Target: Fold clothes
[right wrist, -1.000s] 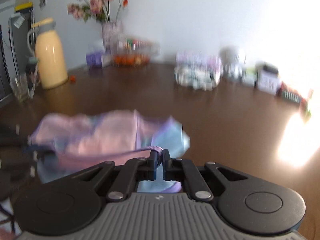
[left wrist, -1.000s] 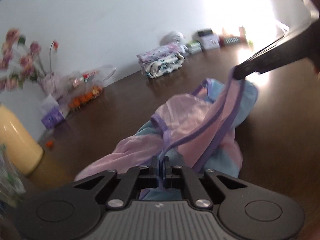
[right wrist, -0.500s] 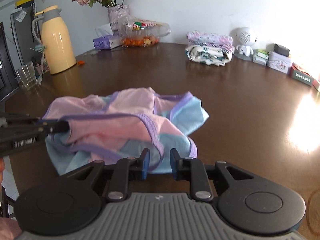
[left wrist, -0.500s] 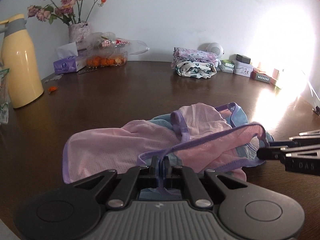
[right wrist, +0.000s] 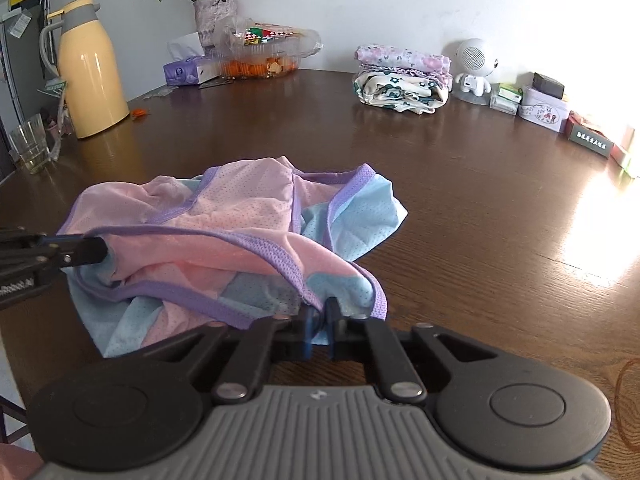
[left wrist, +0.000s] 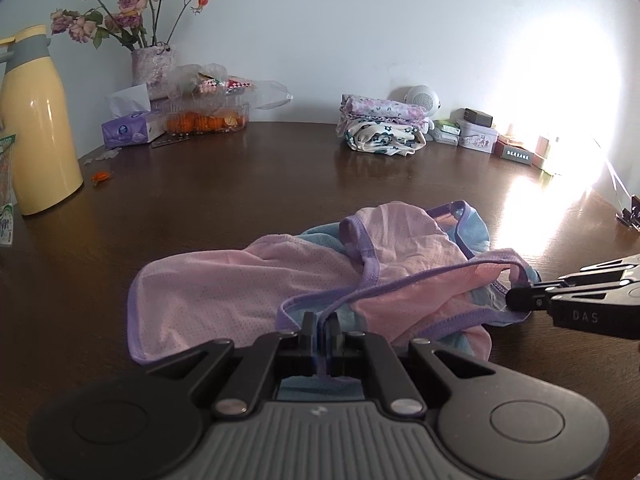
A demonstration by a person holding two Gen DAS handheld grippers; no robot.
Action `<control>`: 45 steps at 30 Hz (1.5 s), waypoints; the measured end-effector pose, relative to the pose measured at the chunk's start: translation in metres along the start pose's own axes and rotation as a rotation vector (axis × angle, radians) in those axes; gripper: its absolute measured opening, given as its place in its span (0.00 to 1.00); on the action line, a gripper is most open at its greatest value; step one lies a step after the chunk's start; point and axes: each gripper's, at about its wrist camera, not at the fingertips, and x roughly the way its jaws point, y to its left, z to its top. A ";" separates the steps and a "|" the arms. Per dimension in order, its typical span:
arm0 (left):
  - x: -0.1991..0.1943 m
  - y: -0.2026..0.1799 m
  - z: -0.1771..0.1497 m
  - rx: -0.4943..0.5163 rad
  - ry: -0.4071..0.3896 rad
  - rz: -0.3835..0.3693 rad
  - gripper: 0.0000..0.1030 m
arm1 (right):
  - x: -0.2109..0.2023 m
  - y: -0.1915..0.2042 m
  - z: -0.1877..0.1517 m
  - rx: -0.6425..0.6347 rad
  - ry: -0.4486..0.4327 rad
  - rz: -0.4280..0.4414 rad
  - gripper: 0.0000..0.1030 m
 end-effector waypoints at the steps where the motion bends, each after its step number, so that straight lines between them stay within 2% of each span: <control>1: 0.000 -0.002 0.000 0.016 0.003 0.005 0.06 | -0.002 -0.001 0.000 -0.001 -0.001 0.001 0.02; 6: -0.003 -0.016 -0.003 0.153 0.000 0.037 0.27 | -0.020 -0.006 0.004 -0.019 -0.033 0.020 0.02; 9: -0.003 -0.026 -0.001 0.263 -0.005 0.053 0.27 | -0.031 -0.006 0.007 -0.054 -0.056 0.029 0.02; 13: 0.006 -0.036 -0.001 0.376 0.039 0.052 0.27 | -0.040 -0.007 0.007 -0.075 -0.076 0.036 0.02; 14: 0.009 -0.037 -0.002 0.387 0.055 0.052 0.20 | -0.041 -0.008 0.007 -0.074 -0.080 0.036 0.02; 15: 0.011 -0.037 -0.002 0.392 0.070 0.053 0.07 | -0.042 -0.008 0.006 -0.073 -0.084 0.036 0.02; 16: 0.012 -0.037 -0.003 0.392 0.076 0.054 0.04 | -0.043 -0.009 0.006 -0.071 -0.087 0.035 0.02; 19: 0.008 -0.035 0.000 0.383 0.060 0.074 0.03 | -0.043 -0.012 0.008 -0.079 -0.097 0.029 0.02; 22: 0.001 -0.030 0.017 0.411 0.003 0.135 0.02 | -0.042 -0.014 0.023 -0.117 -0.111 0.039 0.02; 26: -0.007 -0.020 0.081 0.448 -0.121 0.256 0.02 | -0.044 -0.027 0.089 -0.153 -0.135 0.096 0.01; 30: -0.024 -0.013 0.174 0.453 -0.259 0.392 0.02 | -0.060 -0.018 0.187 -0.258 -0.200 0.056 0.01; 35: -0.084 0.000 0.294 0.329 -0.468 0.523 0.02 | -0.135 0.002 0.308 -0.320 -0.433 -0.030 0.01; 37: -0.123 0.008 0.332 0.248 -0.565 0.526 0.03 | -0.173 0.008 0.343 -0.309 -0.532 -0.039 0.01; 39: -0.160 0.012 0.358 0.174 -0.657 0.522 0.06 | -0.208 0.013 0.371 -0.296 -0.627 -0.055 0.01; 41: -0.184 0.008 0.372 0.156 -0.716 0.569 0.06 | -0.230 0.020 0.387 -0.300 -0.679 -0.061 0.02; 43: -0.197 0.002 0.381 0.159 -0.734 0.621 0.06 | -0.239 0.031 0.394 -0.325 -0.692 -0.083 0.01; 45: -0.204 -0.001 0.381 0.141 -0.756 0.641 0.06 | -0.248 0.038 0.397 -0.341 -0.724 -0.099 0.01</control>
